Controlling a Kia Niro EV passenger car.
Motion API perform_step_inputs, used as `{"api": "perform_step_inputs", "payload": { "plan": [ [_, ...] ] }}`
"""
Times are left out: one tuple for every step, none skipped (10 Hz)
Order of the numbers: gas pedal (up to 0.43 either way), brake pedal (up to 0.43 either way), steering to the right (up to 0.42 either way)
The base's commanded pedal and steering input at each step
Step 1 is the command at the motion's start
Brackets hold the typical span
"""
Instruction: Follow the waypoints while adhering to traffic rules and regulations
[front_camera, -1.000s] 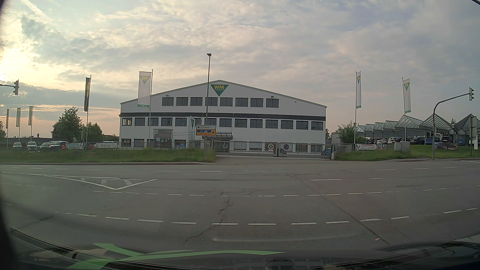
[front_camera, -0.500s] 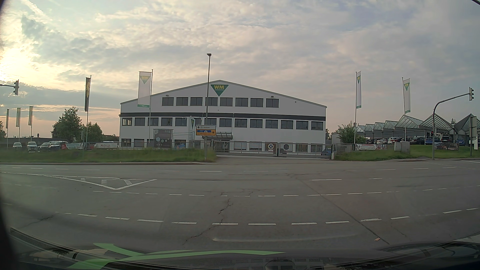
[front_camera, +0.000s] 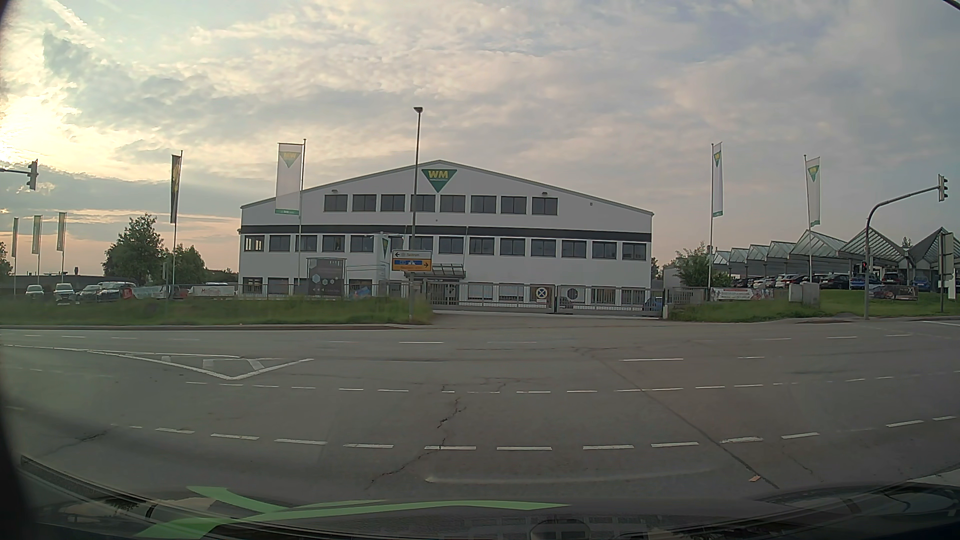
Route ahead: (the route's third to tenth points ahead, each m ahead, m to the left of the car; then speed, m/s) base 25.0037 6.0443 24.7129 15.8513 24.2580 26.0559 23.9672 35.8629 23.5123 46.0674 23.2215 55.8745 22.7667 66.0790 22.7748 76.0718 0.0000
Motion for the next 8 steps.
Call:
{"api": "perform_step_inputs", "payload": {
  "plan": [
    [0.000,0.384,-0.025],
    [0.000,0.384,-0.025],
    [0.000,0.384,-0.025],
    [0.000,0.384,-0.025],
    [0.000,0.384,-0.025],
    [0.000,0.384,-0.025],
    [0.000,0.384,-0.025],
    [0.000,0.384,-0.025]
  ]
}}
